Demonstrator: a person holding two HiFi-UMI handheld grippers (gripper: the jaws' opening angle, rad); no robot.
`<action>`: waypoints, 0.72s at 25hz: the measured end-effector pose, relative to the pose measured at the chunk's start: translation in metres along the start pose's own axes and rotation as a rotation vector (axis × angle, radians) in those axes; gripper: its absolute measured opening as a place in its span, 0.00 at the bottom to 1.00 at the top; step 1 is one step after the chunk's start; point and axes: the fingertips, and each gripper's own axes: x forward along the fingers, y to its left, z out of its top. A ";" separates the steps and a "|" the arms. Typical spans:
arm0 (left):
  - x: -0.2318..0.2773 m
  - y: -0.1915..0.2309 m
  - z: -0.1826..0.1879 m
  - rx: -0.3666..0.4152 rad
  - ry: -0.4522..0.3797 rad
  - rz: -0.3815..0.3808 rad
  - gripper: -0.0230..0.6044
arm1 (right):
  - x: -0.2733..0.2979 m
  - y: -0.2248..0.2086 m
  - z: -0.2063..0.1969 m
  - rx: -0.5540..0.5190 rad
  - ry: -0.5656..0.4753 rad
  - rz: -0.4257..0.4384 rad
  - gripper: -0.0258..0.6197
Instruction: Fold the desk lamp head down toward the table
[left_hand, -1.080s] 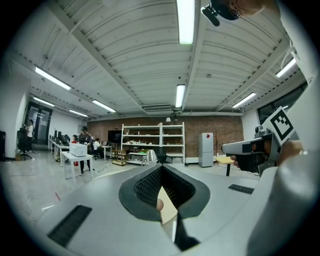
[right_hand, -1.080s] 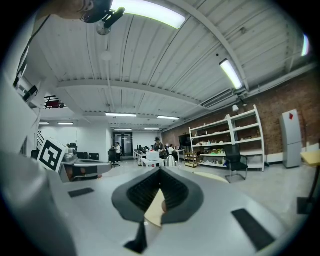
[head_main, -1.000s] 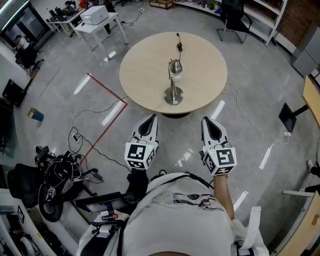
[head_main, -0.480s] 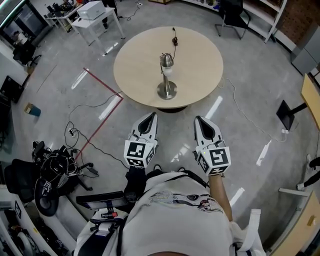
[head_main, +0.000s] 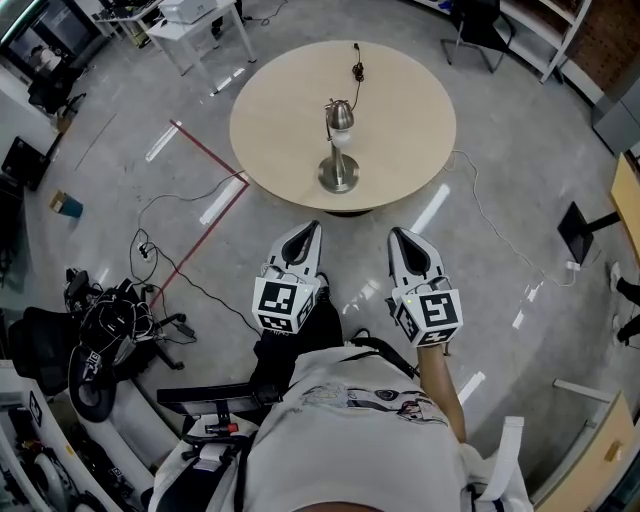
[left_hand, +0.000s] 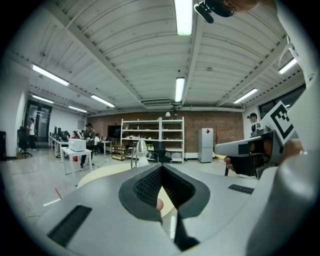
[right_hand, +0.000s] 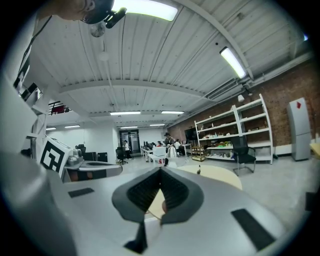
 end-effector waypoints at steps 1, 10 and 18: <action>0.006 0.006 -0.001 -0.001 0.001 -0.002 0.04 | 0.007 0.000 -0.001 -0.002 0.002 0.001 0.04; 0.073 0.070 0.016 0.006 -0.012 -0.068 0.04 | 0.092 -0.017 0.015 -0.006 -0.003 -0.063 0.04; 0.117 0.120 0.014 -0.004 0.020 -0.106 0.04 | 0.154 -0.042 0.025 -0.005 0.005 -0.124 0.04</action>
